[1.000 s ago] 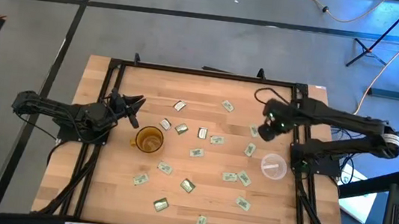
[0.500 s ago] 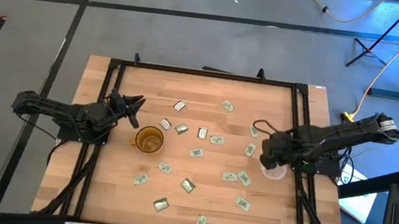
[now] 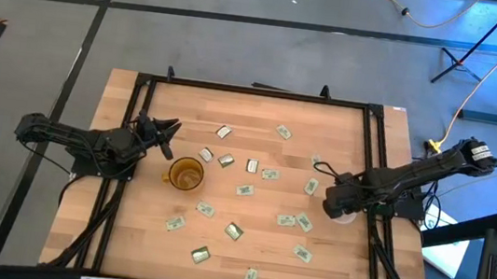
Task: Pick and place Stevia / Truvia into bins
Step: Put the green stevia packet into the transparent container
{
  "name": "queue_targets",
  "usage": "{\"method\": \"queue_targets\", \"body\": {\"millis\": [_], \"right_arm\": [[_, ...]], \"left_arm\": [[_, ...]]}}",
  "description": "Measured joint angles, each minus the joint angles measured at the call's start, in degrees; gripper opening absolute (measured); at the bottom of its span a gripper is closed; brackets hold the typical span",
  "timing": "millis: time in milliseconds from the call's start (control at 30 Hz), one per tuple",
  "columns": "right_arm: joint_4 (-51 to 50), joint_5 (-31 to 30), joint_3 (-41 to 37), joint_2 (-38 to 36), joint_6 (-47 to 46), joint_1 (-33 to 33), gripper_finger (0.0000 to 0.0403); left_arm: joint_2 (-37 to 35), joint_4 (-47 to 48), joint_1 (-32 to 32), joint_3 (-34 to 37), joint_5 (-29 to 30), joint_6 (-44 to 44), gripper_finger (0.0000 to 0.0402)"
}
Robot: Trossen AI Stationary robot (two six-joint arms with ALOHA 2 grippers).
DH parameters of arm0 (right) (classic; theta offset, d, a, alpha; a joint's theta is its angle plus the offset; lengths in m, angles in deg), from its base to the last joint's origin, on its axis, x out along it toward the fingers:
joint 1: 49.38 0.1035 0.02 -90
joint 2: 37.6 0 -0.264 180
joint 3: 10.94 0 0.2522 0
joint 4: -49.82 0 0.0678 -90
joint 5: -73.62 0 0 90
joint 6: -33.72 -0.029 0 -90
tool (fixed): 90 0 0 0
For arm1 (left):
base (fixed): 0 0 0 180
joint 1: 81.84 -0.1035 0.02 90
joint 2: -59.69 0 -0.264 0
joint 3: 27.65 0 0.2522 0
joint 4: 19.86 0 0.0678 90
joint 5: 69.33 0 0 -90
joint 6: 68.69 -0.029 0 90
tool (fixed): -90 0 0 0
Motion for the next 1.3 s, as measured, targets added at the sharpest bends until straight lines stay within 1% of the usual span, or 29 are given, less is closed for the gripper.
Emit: {"method": "queue_targets", "body": {"millis": [100, 267, 367, 400, 467, 567, 667, 800, 933, 1067, 1300], "right_arm": [[0.1, -0.3, -0.1, 0.0, 0.7, 0.0, 0.0025], [-0.4, -0.3, 0.2, -0.1, 2.0, 0.0, 0.008], [-3.8, -0.6, 3.5, -0.2, 1.9, 0.0, 0.0108], [-5.4, -1.8, 5.1, -0.2, 1.9, 0.0, 0.0114], [-8.3, -6.7, 8.6, -0.2, 2.9, 0.0, 0.0121], [-8.6, -14.8, 12.9, -0.2, 5.5, -0.6, 0.0124], [-7.6, -18.1, 14.5, -0.2, 10.4, -2.7, 0.0125], [-7.0, -18.5, 14.6, 0.4, 14.9, -8.4, 0.0125], [-3.0, -18.5, 14.6, 2.7, 24.4, -14.4, 0.0125], [3.3, -18.4, 14.6, 7.3, 34.0, -19.4, 0.0125], [4.5, -16.3, 14.6, 17.7, 40.9, -26.7, 0.0125]], "left_arm": [[0.0, 0.0, 0.0, 0.0, 0.0, 0.0, 0.0075], [0.0, 0.0, 0.0, 0.0, 0.0, 0.0, 0.0075], [0.0, 0.0, 0.0, 0.0, 0.0, 0.0, 0.0075], [0.0, 0.0, 0.0, 0.0, 0.0, 0.0, 0.0075], [0.0, 0.0, 0.0, 0.0, 0.0, 0.0, 0.0075], [0.0, 0.0, 0.0, 0.0, 0.0, 0.0, 0.0075], [0.0, 0.0, 0.0, 0.0, 0.0, 0.0, 0.0075], [0.0, 0.0, 0.0, 0.0, 0.0, 0.0, 0.0075], [0.0, 0.0, 0.0, 0.0, 0.0, 0.0, 0.0075], [0.0, 0.0, 0.0, 0.0, 0.0, 0.0, 0.0075], [0.0, 0.0, 0.0, 0.0, 0.0, 0.0, 0.0075]]}}
